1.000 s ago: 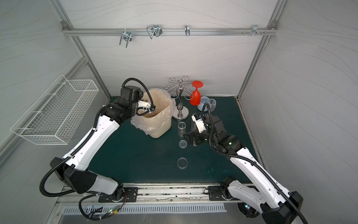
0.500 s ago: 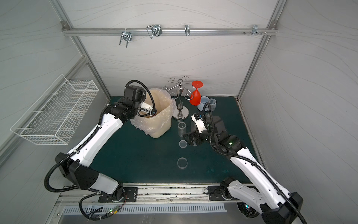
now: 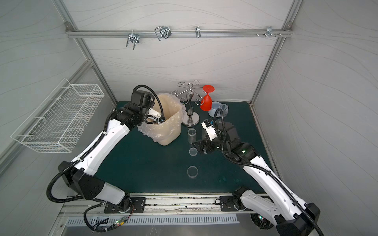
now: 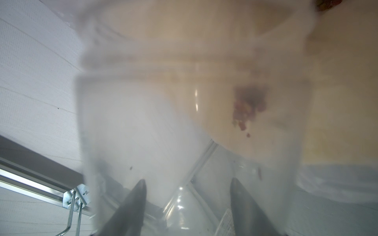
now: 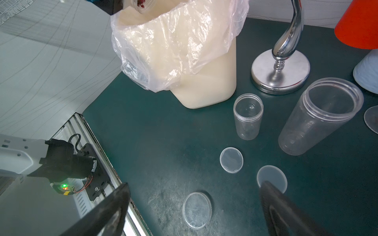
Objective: Empty the moldy dried flower tea in the jars
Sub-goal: Pour the moldy dried flower tea into the trash bin.
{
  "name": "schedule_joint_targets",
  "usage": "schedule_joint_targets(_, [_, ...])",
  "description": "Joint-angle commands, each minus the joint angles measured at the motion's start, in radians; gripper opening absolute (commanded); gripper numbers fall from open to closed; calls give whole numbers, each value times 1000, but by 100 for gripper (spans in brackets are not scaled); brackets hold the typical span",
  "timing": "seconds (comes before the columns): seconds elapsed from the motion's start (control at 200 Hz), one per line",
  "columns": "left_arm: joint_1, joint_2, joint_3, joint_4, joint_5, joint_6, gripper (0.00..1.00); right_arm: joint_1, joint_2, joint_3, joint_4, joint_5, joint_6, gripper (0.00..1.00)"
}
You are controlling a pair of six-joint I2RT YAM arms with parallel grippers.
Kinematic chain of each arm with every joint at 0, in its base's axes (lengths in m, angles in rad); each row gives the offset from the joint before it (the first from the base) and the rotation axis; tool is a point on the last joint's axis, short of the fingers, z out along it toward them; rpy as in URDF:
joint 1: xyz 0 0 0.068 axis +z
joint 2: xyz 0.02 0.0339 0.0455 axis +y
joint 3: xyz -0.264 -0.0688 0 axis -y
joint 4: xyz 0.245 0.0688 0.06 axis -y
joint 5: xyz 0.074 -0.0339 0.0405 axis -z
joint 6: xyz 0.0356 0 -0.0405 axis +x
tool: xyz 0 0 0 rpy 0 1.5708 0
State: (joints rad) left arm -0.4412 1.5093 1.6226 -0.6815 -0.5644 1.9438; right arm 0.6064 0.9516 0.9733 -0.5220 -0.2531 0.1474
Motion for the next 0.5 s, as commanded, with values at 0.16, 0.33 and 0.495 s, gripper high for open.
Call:
schedule_joint_targets(0.16, [-7, -3, 1, 52, 34, 23, 0, -6, -13, -7, 32, -32, 20, 99])
schedule_joint_targets(0.33, [-6, 1, -5, 55, 30, 11, 0, -6, -6, 10, 15, -39, 22, 99])
schedule_joint_targets(0.495, [-2, 3, -14, 53, 33, -3, 0, -5, -52, -6, 11, -29, 20, 99])
